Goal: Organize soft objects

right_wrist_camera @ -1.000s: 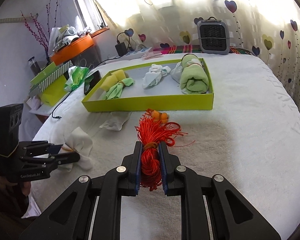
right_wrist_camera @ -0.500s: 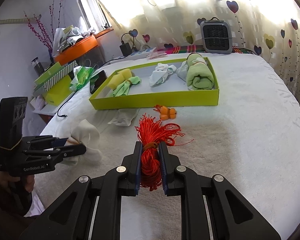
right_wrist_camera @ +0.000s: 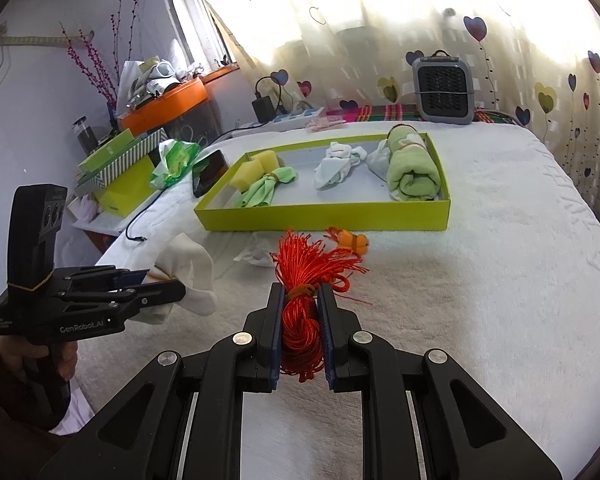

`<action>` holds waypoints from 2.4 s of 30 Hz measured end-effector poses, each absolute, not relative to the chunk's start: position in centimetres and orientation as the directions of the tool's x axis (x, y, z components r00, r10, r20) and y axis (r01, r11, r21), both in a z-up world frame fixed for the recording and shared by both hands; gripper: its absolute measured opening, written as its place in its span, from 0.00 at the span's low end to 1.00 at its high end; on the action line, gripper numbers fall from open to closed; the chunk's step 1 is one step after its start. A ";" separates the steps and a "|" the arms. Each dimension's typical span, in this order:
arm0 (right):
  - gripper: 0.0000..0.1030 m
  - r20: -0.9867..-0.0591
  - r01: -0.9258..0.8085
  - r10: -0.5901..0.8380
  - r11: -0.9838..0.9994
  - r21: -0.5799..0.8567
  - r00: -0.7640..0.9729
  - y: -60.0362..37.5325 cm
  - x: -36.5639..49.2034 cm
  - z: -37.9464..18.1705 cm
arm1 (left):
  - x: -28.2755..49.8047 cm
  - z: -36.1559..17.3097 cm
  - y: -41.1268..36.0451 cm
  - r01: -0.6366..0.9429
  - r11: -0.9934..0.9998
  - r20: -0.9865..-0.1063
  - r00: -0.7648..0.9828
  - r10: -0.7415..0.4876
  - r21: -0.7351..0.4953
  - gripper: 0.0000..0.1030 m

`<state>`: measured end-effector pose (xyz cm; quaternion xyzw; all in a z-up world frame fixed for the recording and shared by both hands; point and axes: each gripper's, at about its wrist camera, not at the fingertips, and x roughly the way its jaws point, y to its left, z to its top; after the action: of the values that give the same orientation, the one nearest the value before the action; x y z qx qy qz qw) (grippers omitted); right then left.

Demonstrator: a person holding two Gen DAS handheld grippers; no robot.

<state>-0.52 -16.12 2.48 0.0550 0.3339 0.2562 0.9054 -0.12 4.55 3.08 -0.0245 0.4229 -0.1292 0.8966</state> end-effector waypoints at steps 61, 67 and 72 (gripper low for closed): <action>0.17 -0.490 -0.408 0.472 0.881 0.238 0.733 -15.3 6.9 6.6 | 8.8 7.9 4.9 0.193 0.972 -0.676 0.700 -0.230 -0.131 0.31; 0.17 -0.502 -0.388 0.441 0.897 0.214 0.744 -15.1 8.2 6.2 | 10.3 7.6 4.6 0.187 0.974 -0.680 0.699 -0.222 -0.126 0.31; 0.17 -0.509 -0.375 0.419 0.907 0.194 0.751 -15.1 9.2 6.0 | 11.2 7.2 4.3 0.189 0.975 -0.683 0.697 -0.219 -0.120 0.31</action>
<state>9.17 -15.12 5.95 0.0397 0.2814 0.2122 0.9350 11.21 4.26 7.16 -0.0201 0.3735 -0.1105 0.9208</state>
